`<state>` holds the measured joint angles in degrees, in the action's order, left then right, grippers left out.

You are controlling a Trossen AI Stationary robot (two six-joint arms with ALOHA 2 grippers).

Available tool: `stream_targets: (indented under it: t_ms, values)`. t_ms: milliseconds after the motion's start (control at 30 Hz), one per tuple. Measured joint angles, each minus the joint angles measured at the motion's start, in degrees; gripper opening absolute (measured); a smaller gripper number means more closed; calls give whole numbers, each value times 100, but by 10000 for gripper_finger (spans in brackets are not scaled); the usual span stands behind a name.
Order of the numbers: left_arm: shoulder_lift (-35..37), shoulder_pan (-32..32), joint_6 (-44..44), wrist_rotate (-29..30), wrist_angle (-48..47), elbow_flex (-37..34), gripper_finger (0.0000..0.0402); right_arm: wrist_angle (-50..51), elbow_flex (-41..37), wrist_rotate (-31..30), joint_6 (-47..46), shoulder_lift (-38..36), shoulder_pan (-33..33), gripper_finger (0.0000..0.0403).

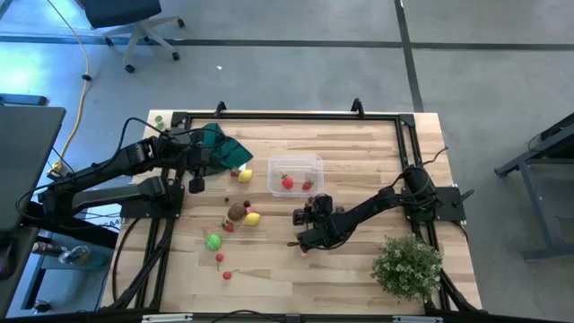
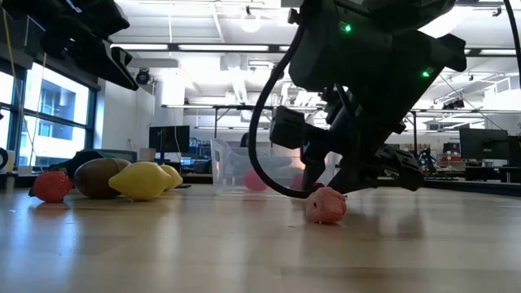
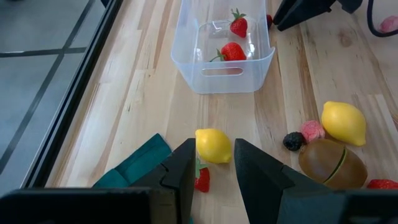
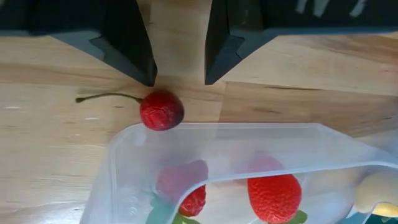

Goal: Pick and placing Produce into tupperware
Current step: Put the top red cherry into the transparent bin

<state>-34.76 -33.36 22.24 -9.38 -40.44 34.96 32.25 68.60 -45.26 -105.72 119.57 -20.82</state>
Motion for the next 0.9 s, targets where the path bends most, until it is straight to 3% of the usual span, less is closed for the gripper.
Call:
stream_targets:
  t_ms: [367,567,733,900]
  values:
    - [2,0,0,-1,1,0,99,549,-11,-187,-1315,9,-279,134]
    - [0,0,0,-1,-1,0,99,582,-20,-233,-1422,11,-435,134]
    - [-1,0,0,-1,-1,0,99,443,-24,-317,-841,20,-511,134]
    - [0,0,2,1,1,0,99,383,101,-188,794,22,-512,135]
